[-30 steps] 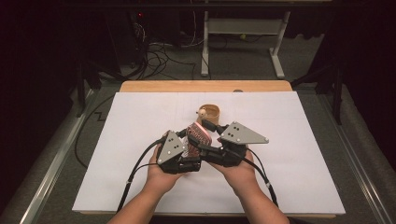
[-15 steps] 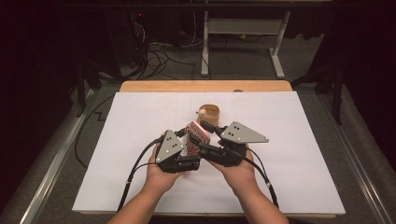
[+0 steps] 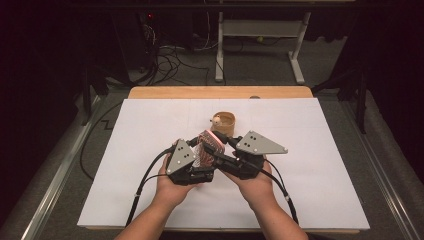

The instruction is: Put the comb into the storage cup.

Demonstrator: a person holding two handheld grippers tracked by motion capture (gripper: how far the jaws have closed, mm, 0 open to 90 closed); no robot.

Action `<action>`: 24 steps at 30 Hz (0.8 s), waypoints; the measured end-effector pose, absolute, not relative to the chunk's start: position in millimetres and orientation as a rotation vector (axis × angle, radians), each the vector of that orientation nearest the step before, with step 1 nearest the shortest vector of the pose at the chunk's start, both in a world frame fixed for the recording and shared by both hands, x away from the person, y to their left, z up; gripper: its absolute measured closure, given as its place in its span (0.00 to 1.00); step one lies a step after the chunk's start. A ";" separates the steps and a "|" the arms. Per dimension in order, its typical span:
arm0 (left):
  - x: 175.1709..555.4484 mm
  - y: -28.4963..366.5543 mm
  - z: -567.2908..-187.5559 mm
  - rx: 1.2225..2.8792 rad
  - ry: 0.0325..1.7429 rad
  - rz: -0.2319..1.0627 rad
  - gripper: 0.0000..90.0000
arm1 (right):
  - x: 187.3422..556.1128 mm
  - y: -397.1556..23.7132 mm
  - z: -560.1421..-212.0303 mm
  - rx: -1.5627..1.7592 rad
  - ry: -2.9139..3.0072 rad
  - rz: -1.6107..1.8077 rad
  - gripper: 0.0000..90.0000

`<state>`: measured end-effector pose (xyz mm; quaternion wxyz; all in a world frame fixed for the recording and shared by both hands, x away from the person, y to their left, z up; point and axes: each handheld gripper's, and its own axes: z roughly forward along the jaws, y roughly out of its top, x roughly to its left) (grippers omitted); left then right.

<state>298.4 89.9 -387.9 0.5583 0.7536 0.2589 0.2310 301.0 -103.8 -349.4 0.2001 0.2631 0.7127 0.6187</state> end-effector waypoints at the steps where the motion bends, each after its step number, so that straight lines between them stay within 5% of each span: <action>1: 298.2 89.7 -388.0 1.779 0.611 0.545 0.22 | 301.1 -103.8 -349.6 0.737 1.992 1.729 0.63; 24: 298.8 89.4 -387.1 1.780 0.619 0.552 0.22 | 299.5 -100.9 -348.2 0.738 1.986 1.701 0.70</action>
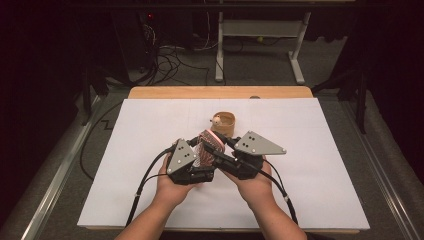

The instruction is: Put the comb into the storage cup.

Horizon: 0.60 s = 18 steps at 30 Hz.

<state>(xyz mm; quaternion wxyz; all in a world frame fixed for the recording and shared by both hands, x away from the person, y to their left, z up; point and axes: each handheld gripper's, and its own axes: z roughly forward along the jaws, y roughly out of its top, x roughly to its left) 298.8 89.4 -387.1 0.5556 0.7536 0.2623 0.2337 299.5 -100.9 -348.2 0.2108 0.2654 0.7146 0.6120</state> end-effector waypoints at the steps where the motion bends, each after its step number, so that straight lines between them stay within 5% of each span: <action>1: 298.9 89.6 -386.9 1.779 0.621 0.552 0.22 | 298.9 -100.5 -347.7 0.739 1.985 1.694 0.71; 18: 298.2 89.9 -385.6 1.771 0.622 0.546 0.22 | 296.9 -98.5 -343.5 0.746 1.984 1.673 0.72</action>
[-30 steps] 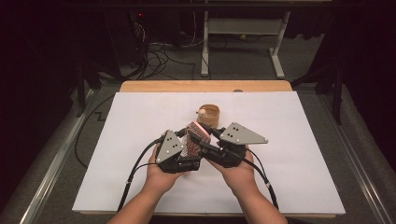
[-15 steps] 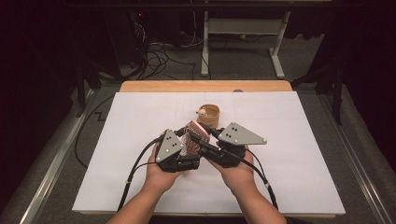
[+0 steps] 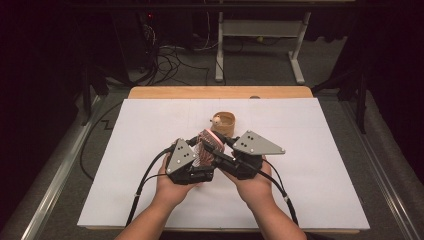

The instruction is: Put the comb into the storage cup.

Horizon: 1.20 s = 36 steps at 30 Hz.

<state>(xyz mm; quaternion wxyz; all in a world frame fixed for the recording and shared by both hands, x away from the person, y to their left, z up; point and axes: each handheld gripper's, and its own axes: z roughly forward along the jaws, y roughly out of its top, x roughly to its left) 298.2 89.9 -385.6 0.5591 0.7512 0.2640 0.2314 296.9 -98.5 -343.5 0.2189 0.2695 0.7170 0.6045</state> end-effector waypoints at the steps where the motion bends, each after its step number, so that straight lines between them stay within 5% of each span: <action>1: 298.2 89.9 -385.8 1.770 0.622 0.544 0.22 | 296.7 -98.6 -343.3 0.744 1.983 1.671 0.72; 36: 300.4 90.0 -387.7 1.741 0.603 0.476 0.19 | 296.3 -100.6 -334.3 0.716 1.991 1.649 0.74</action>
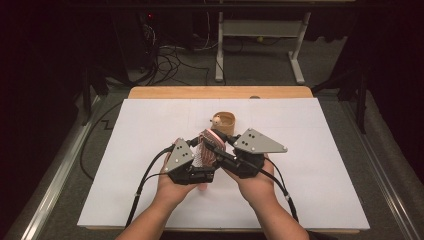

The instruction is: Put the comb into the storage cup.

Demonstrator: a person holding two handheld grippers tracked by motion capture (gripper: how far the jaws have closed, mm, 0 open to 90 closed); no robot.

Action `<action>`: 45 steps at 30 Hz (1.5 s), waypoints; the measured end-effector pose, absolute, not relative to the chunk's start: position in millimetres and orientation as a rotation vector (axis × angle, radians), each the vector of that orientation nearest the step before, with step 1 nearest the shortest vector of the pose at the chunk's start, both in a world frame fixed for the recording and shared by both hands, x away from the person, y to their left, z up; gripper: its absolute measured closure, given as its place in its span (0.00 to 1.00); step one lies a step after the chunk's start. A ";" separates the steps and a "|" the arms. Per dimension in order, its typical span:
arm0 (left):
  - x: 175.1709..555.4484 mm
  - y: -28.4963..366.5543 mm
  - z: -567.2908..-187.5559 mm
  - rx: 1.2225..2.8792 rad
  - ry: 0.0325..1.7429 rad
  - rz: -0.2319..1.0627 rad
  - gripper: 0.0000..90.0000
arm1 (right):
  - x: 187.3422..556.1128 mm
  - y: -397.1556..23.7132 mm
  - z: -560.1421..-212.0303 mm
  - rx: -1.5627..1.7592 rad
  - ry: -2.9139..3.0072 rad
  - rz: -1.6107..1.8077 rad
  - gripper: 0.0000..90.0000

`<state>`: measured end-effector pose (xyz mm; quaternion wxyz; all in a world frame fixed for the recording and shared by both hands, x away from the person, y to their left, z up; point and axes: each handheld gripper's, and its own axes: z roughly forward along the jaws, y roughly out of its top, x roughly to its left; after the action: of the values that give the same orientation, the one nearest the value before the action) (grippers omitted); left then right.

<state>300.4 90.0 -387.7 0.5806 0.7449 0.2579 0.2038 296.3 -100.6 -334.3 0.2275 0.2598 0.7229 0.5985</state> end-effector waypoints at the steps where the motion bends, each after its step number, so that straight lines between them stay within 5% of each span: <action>1: 300.5 90.0 -388.1 1.742 0.603 0.477 0.19 | 296.4 -100.5 -334.1 0.715 1.991 1.647 0.74; 32: 303.0 86.1 -391.8 1.749 0.604 0.434 0.11 | 298.3 -109.1 -329.4 0.721 1.980 1.630 0.75; 45: 303.2 81.6 -396.1 1.768 0.612 0.421 0.17 | 296.3 -106.8 -327.7 0.706 1.979 1.625 0.75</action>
<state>303.2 81.6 -396.1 0.5744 0.7546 0.2614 0.1796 296.3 -106.8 -327.7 0.2401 0.2581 0.7233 0.5938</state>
